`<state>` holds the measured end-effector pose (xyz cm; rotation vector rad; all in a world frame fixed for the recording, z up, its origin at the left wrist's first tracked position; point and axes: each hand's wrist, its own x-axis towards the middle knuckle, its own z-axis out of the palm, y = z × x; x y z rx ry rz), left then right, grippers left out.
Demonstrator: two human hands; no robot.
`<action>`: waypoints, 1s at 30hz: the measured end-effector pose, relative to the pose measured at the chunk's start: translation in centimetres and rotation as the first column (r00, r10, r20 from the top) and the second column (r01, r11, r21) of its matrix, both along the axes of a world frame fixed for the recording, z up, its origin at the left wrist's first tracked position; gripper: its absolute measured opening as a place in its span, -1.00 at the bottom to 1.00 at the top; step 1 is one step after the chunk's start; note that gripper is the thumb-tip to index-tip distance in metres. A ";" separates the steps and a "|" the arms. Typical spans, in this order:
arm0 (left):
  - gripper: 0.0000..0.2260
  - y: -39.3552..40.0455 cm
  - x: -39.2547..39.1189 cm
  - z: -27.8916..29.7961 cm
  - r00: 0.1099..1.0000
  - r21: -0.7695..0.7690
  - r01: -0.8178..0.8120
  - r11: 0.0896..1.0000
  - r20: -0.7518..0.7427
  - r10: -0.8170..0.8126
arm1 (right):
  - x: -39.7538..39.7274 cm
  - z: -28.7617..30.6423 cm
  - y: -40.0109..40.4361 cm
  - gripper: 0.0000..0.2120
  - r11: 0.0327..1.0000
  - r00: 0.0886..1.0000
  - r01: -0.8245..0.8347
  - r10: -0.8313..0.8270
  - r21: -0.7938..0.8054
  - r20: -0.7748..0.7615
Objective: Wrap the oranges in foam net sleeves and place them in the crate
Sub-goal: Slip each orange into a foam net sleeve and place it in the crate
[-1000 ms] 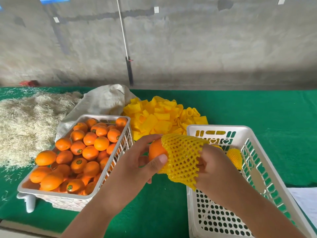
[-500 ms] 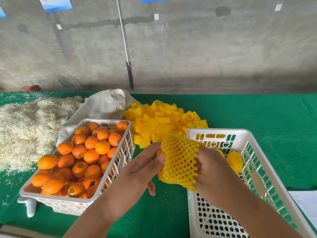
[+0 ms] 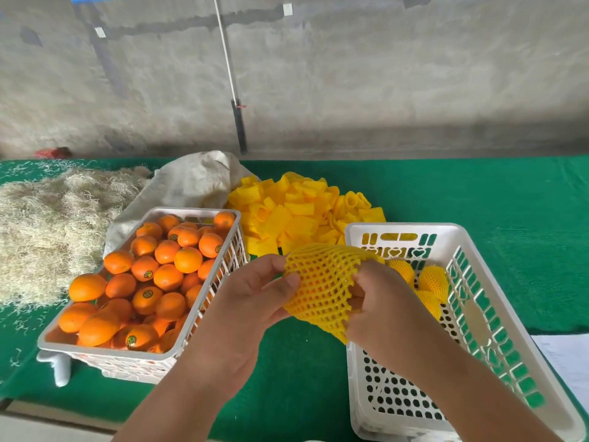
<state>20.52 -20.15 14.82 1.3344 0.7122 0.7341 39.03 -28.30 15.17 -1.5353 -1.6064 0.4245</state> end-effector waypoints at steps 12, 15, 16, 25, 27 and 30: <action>-0.81 -0.4 0.8 -0.5 0.996 0.017 -0.071 0.997 0.055 0.070 | 1.5 -1.3 0.0 -0.56 0.997 0.994 -0.042 0.036 -0.058 -0.104; -0.75 -0.3 0.8 -0.5 0.997 0.008 -0.048 0.999 0.059 0.048 | 1.9 -1.5 -0.2 -0.54 0.998 0.990 -0.041 0.034 -0.050 -0.135; -0.72 -0.3 0.8 -0.5 0.998 0.003 -0.043 0.999 0.055 0.043 | 2.0 -1.6 -0.2 -0.61 0.998 0.988 -0.050 0.042 -0.046 -0.151; -0.69 0.1 1.0 -0.8 0.994 -0.080 -0.085 0.993 0.057 0.090 | 2.6 -1.3 -1.1 -0.76 0.986 0.911 -0.145 0.100 -0.083 -0.400; -0.70 0.2 1.0 -1.0 0.994 -0.091 -0.089 0.992 0.062 0.095 | 2.4 -0.9 -1.3 -0.74 0.997 0.948 -0.074 0.063 -0.024 -0.313; -0.72 0.3 1.2 -1.0 0.991 -0.113 -0.077 0.991 0.099 0.089 | 1.6 -0.2 -1.8 -0.91 0.998 0.988 0.055 -0.052 0.019 -0.142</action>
